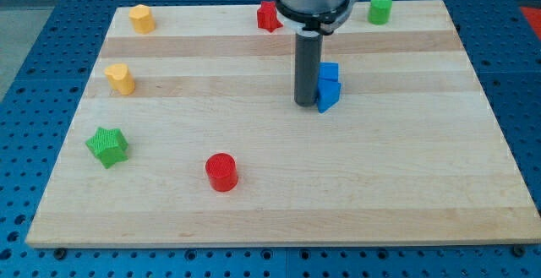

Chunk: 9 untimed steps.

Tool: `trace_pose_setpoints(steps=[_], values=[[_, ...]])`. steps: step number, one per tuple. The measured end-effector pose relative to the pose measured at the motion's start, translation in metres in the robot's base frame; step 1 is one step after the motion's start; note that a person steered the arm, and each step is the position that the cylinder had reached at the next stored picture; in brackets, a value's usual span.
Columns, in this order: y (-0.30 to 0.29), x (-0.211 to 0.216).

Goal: Move the red circle towards the center of the board

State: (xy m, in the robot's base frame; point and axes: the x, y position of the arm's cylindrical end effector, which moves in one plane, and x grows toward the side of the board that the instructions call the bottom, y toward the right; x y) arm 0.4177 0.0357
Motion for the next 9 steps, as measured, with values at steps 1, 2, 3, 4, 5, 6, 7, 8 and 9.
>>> trace_pose_setpoints(steps=[1,2,3,4,5,6,7,8,9], values=[[-0.011,0.001],[-0.008,0.020],[-0.002,0.080],[-0.030,0.155],[-0.105,0.189],[-0.126,0.164],[-0.088,0.127],[-0.087,0.097],[-0.115,0.086]])
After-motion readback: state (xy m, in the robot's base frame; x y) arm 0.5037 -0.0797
